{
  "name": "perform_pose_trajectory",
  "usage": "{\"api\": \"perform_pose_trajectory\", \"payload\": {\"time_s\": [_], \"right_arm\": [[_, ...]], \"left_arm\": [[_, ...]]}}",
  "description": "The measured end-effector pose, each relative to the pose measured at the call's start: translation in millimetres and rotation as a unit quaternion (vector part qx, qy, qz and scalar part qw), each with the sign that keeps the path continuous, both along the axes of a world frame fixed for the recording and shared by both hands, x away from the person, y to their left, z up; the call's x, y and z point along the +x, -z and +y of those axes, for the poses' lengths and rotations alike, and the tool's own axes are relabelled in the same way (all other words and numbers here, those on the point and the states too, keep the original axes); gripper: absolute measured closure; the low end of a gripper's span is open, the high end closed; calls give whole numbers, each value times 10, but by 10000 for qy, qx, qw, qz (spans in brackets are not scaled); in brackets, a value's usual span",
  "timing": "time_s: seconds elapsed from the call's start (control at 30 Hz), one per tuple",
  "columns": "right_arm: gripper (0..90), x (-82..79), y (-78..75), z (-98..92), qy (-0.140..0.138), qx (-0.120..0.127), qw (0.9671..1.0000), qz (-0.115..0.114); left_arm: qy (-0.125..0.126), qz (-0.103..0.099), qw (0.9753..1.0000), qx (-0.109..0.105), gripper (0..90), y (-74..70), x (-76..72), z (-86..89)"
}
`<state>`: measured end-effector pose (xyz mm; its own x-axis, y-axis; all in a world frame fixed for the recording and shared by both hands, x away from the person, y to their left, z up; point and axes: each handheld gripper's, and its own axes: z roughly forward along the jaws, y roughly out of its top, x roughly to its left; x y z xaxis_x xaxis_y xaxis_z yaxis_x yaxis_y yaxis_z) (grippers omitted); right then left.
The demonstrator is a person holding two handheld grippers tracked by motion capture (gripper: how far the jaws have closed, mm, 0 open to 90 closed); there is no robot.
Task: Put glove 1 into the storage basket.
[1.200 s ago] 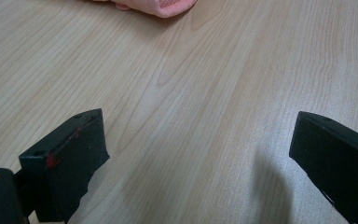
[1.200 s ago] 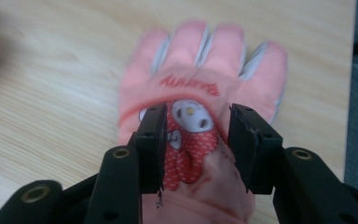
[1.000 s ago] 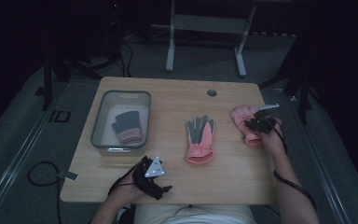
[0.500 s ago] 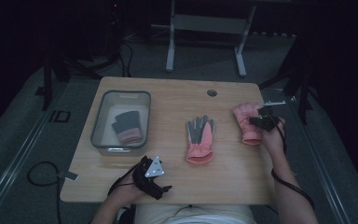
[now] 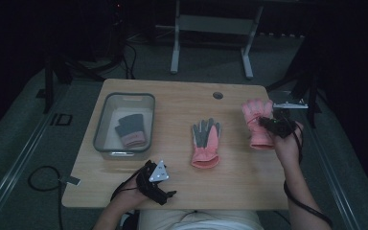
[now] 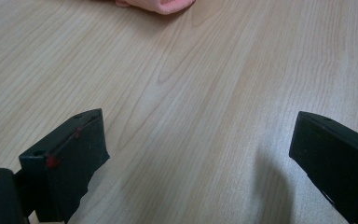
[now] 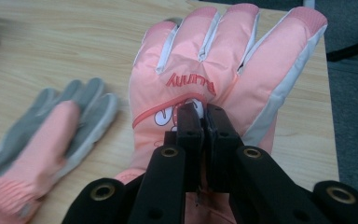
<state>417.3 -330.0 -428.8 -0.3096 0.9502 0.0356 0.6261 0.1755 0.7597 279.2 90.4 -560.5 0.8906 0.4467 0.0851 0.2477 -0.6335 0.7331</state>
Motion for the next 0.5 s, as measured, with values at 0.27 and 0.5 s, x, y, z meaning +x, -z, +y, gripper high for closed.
{"api": "perform_pose_trajectory", "payload": {"time_s": [0.27,0.5], "right_arm": [[861,-281,87,50,36,70,9999,72],[861,-406,346,88,281,223,9991,244]], "left_arm": [[-3,-21,10000,-31,36,-2,-1,6],[-11,-3,10000,-52,36,-3,2,10]]}}
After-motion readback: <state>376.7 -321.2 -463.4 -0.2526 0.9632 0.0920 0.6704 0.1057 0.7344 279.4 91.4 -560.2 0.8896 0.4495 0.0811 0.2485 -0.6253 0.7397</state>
